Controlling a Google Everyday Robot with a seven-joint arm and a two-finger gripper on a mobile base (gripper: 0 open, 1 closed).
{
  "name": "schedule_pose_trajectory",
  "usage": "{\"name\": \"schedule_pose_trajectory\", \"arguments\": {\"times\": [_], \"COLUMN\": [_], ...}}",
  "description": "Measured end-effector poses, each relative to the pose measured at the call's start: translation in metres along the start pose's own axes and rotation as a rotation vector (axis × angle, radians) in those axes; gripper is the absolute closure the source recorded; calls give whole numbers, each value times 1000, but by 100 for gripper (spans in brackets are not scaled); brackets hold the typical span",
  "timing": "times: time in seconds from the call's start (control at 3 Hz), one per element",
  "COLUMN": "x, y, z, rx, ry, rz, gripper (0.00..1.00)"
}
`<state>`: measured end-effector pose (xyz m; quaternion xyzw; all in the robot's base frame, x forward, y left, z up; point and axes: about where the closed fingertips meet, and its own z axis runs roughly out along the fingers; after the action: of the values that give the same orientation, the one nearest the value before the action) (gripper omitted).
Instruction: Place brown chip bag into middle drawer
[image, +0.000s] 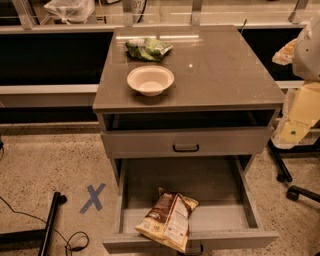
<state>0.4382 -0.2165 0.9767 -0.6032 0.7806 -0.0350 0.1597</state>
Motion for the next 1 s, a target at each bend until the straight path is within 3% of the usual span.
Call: {"name": "schedule_pose_trajectory", "arguments": {"times": [0.33, 0.67, 1.0], "x": [0, 20, 62], "y": [0, 6, 36], "z": [0, 37, 106], "rx": [0, -119, -279], "ry": [0, -3, 20], "rz": [0, 141, 417], "gripper": [0, 0, 0]}}
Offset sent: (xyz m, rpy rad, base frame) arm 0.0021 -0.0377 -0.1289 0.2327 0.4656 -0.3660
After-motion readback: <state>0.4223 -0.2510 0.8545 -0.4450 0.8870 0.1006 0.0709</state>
